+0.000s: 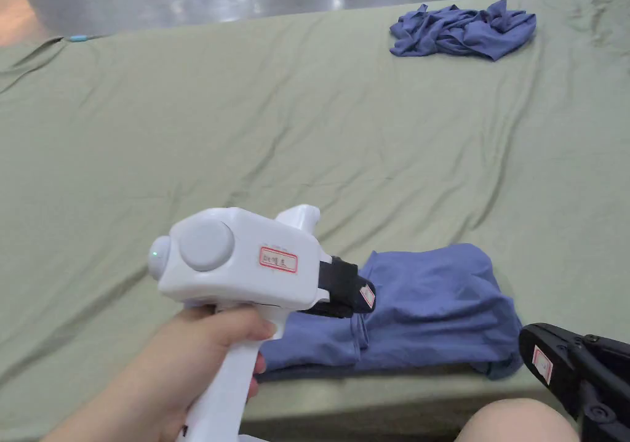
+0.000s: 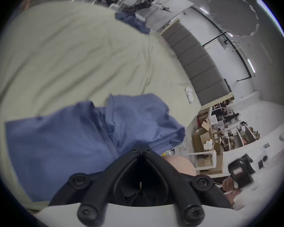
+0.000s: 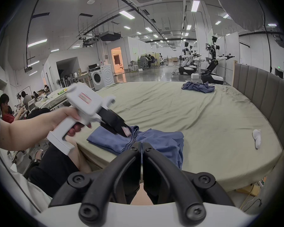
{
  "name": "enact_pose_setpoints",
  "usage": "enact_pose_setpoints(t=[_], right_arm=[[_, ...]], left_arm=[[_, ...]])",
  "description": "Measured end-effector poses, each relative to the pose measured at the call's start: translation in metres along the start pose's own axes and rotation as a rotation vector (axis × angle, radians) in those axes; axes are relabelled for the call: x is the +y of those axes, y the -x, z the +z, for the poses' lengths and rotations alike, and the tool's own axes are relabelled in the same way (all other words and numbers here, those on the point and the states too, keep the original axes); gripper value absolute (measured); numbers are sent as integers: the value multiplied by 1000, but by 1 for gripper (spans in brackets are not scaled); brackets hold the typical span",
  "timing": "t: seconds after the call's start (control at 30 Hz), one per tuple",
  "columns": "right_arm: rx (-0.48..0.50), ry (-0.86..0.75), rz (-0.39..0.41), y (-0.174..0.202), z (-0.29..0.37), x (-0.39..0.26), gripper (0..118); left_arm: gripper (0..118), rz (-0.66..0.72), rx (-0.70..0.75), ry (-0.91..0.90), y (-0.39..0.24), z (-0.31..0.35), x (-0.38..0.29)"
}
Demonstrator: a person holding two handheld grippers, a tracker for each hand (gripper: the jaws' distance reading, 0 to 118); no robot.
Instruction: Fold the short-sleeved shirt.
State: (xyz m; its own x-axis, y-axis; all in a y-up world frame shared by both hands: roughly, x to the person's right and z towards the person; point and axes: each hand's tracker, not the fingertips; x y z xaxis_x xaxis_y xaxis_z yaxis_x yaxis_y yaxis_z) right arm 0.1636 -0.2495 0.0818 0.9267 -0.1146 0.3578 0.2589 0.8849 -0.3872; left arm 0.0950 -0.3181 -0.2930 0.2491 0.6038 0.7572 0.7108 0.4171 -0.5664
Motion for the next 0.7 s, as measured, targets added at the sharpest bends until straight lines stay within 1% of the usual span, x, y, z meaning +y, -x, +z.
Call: enact_pose_setpoints(t=[0.07, 0.13, 0.23, 0.27, 0.33, 0.37, 0.43, 0.47, 0.5, 0.57, 0.63, 0.7], right_arm=[[4, 4, 10, 3, -3, 3, 5], [13, 7, 21, 8, -8, 6, 5], [31, 19, 36, 16, -18, 10, 5], [36, 27, 44, 20, -23, 11, 5], [46, 38, 58, 27, -31, 14, 5], [52, 44, 62, 32, -35, 15, 5], [65, 52, 69, 40, -41, 18, 5], [74, 55, 73, 44, -43, 19, 5], [80, 57, 77, 48, -45, 20, 5], [84, 60, 85, 54, -50, 23, 5], [83, 62, 91, 59, -54, 25, 5], [77, 64, 90, 63, -55, 27, 5]], left_arm=[[0, -1, 14, -75, 11, 42, -5], [0, 37, 16, -105, 42, 81, -13], [0, 156, 86, -111, 109, 123, -32], [19, 213, 87, -101, 132, 130, -40], [105, 301, 23, -98, 167, 134, -53], [118, 339, 14, -96, 180, 131, -59], [118, 379, -51, -98, 201, 123, -66], [118, 446, -146, -63, 201, 118, -66], [118, 474, -190, -75, 204, 113, -66], [118, 437, -190, -110, 209, 100, -64], [118, 421, -170, -74, 216, 81, -61], [118, 416, -217, -80, 213, 73, -57]])
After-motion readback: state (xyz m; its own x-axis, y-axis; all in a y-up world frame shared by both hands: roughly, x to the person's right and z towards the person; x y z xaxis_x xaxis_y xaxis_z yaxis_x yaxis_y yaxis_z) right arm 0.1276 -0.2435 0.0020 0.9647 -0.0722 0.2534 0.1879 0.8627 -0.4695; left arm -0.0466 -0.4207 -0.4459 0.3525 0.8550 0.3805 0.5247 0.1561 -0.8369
